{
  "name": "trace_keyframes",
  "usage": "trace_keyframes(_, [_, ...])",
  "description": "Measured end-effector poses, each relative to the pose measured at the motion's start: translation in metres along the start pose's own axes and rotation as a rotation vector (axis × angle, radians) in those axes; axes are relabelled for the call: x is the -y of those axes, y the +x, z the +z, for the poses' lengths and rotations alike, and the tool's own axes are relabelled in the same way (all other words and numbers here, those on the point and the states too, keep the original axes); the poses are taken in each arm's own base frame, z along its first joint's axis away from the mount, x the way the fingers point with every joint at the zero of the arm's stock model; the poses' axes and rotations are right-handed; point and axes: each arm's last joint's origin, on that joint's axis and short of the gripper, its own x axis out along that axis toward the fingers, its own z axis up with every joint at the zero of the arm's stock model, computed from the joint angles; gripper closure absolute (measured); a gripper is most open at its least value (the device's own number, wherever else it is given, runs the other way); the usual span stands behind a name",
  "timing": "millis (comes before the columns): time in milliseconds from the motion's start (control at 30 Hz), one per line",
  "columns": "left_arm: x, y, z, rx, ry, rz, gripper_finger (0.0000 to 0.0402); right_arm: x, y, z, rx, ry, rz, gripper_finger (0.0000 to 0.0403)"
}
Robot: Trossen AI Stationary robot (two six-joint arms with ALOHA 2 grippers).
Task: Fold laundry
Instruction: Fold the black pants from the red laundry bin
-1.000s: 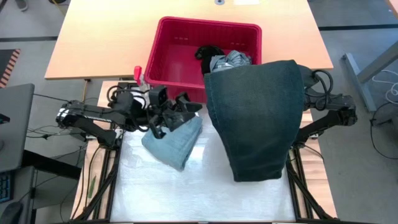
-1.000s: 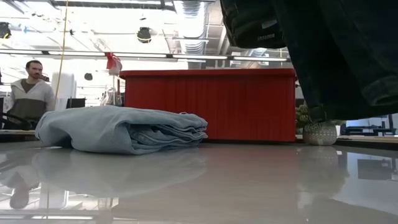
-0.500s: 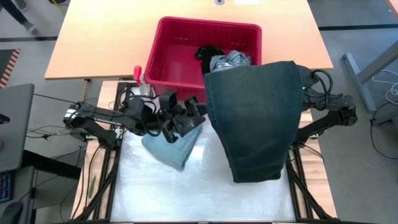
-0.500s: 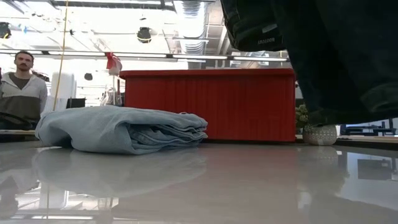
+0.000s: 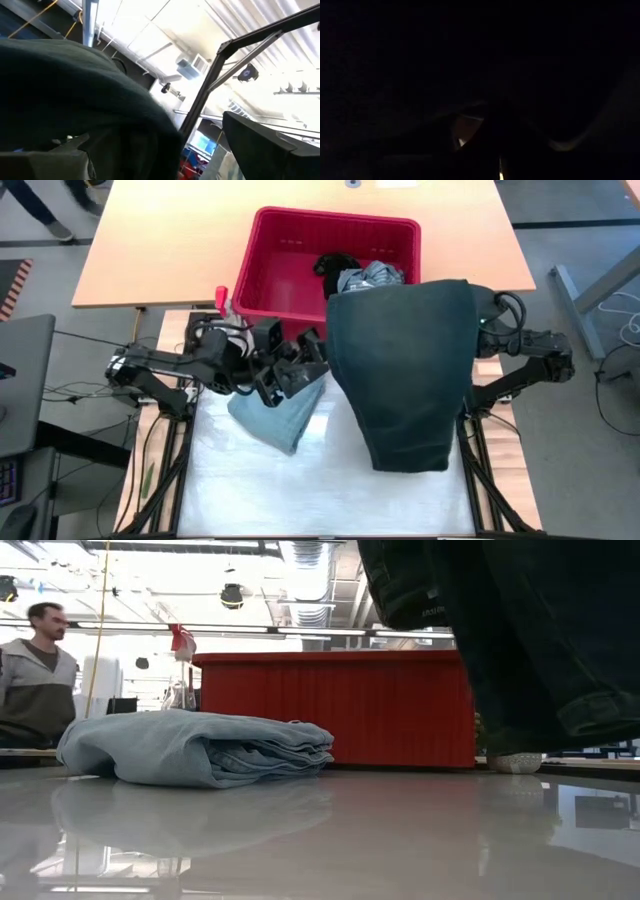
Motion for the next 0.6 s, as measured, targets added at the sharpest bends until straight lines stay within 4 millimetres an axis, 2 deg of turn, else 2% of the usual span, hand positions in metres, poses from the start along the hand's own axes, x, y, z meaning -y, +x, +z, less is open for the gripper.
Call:
trace_keyframes(433, [-0.006, 0.001, 0.002, 0.022, -0.12, 0.119, 0.0096, 0.006, 0.0, -0.004, -0.046, -0.044, -0.046, 0.0387])
trace_keyframes(600, [-0.012, 0.001, 0.002, -0.004, -0.168, 0.137, 0.0133, 0.005, -0.001, -0.007, -0.077, -0.039, -0.05, 0.0384])
